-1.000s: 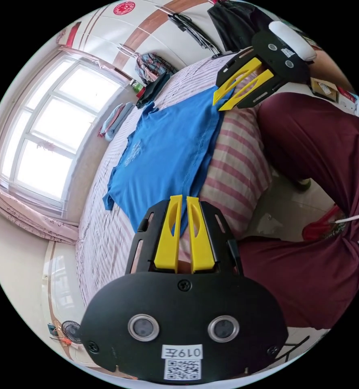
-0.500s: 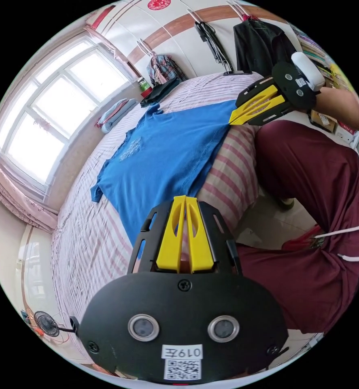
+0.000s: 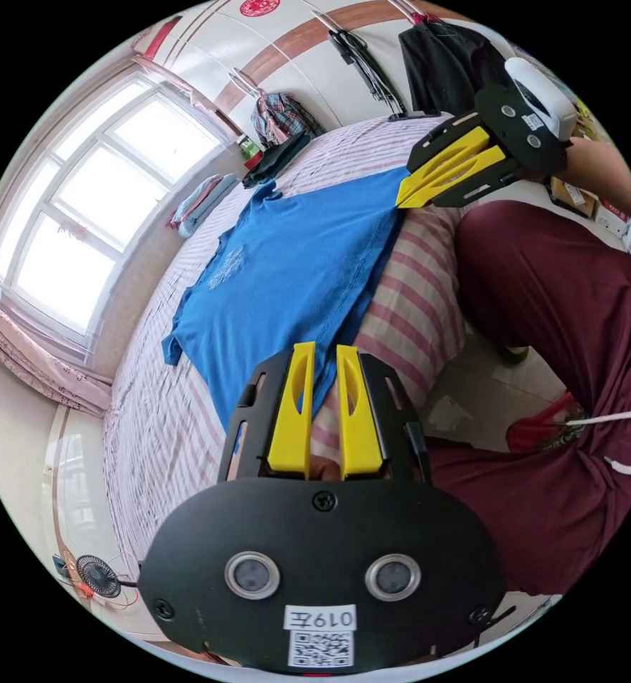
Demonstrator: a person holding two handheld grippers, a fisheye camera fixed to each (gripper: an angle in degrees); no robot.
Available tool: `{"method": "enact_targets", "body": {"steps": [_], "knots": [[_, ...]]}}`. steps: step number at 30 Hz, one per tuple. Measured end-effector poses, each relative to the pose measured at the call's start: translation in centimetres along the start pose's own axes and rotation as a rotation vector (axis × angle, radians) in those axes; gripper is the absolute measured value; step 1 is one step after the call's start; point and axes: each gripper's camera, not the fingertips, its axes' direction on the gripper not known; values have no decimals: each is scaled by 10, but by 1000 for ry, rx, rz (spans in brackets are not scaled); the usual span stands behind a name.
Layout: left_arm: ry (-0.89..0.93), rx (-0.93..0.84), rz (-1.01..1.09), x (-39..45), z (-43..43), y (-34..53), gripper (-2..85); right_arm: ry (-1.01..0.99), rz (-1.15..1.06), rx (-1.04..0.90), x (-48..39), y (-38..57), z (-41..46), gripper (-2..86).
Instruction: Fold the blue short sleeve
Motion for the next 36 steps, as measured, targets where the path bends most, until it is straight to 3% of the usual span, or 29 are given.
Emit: {"method": "enact_targets", "body": {"steps": [8,19,29,32,36], "knots": [[33,24,-84,-38,6,-1,5,-4,12,6,17,11,3,-6],[83,-23,14,-67,28,0,4,-79,-25,-1,43,35,16,-8],[-7,-91,2,-101,54,2,8,-10,-14,43,71,57,26,0],[33,-99,-34,-122,52,15,7,18,37,55,94,74,21,2],[115,-28,-141,-161,43,32,7,-34,306,85,163,115,21,-5]]}}
